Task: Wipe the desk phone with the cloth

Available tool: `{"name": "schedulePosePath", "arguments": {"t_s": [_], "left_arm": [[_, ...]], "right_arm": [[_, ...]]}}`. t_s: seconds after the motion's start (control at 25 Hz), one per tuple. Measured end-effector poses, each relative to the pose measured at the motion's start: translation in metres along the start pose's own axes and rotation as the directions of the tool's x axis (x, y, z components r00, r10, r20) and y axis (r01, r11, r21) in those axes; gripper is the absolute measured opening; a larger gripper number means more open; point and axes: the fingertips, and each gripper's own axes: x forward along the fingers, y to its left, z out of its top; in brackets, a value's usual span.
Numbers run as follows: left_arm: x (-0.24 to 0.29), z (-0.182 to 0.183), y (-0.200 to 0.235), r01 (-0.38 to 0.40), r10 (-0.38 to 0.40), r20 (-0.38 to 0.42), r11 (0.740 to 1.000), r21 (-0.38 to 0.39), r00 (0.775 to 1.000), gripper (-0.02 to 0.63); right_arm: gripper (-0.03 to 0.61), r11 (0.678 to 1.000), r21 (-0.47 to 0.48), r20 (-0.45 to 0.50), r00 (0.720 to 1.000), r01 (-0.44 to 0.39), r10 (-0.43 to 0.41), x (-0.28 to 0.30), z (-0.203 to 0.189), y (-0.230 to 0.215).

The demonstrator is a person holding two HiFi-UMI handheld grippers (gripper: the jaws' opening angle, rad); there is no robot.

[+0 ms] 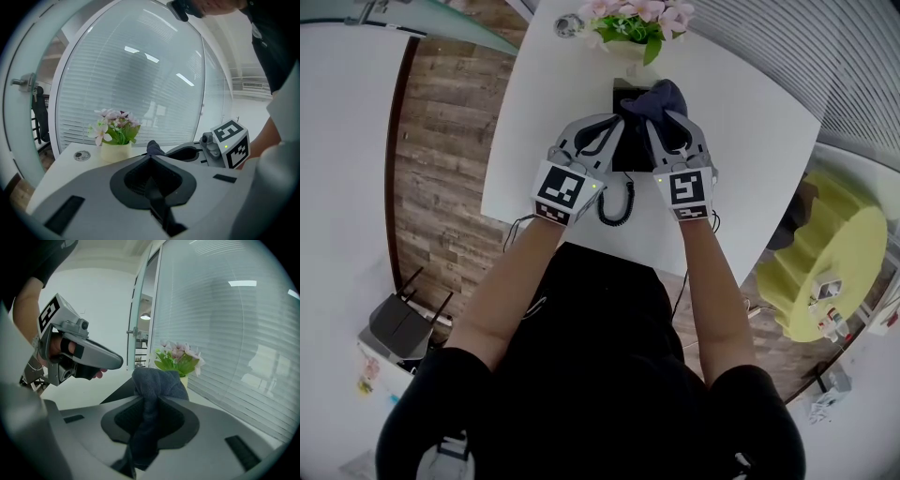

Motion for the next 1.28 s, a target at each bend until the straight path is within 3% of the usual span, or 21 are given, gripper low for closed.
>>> {"name": "schedulePosePath", "arguments": {"t_s": [1.28], "left_arm": [[-0.024,-0.057,-0.035,0.027,-0.028,-0.082,1.000,-0.008,0.996,0.011]], "right_arm": [[0.097,1.000,0.015,-0.094,0.996,-0.006,0.007,-0.044,-0.063,0.050]]}}
